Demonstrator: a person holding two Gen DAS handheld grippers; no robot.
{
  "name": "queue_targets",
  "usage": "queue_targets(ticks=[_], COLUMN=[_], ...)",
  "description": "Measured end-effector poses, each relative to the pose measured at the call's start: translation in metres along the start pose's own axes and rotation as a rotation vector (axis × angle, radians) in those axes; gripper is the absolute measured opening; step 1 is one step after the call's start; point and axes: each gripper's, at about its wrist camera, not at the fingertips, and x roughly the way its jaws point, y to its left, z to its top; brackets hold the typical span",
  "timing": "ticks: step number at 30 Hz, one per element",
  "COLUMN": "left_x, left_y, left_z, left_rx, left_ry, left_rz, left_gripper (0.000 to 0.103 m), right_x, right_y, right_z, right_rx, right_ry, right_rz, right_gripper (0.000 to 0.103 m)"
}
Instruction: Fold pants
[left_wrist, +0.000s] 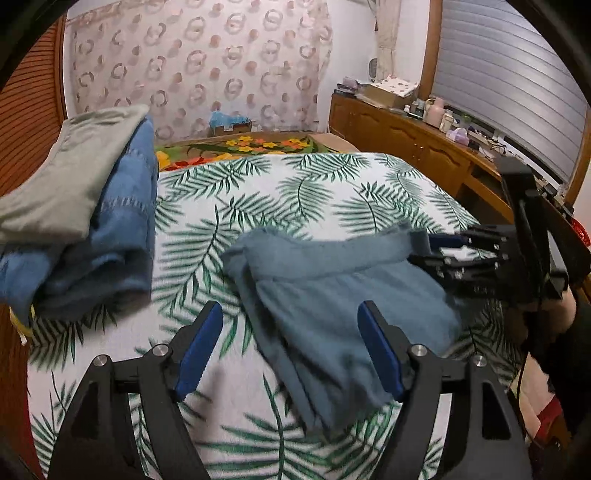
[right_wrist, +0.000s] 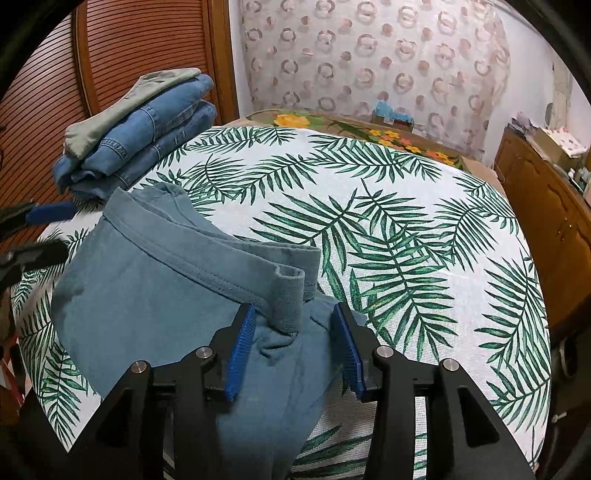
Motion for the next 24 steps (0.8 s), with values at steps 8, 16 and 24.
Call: queue_targets(ticks=[8,16,24], left_x=[0.018,0.025,0.023], left_y=[0.0,0.004,0.004], left_z=[-0.024,-0.026,-0.028], left_rx=[0.019,0.018,0.018], left_ry=[0.077,0.088,0.082], left_rz=[0.005,-0.023,-0.032], left_gripper=[0.076,0.076,0.076], right_x=[0.0,0.0,-0.024], right_y=[0.0,0.002,0.002], right_z=[0.0,-0.001,-0.01], right_rx=[0.0,-0.009,0.034], right_ry=[0.0,-0.002,-0.033], right_rz=[0.0,-0.011,0.004], right_gripper=[0.046,0.046,0.046])
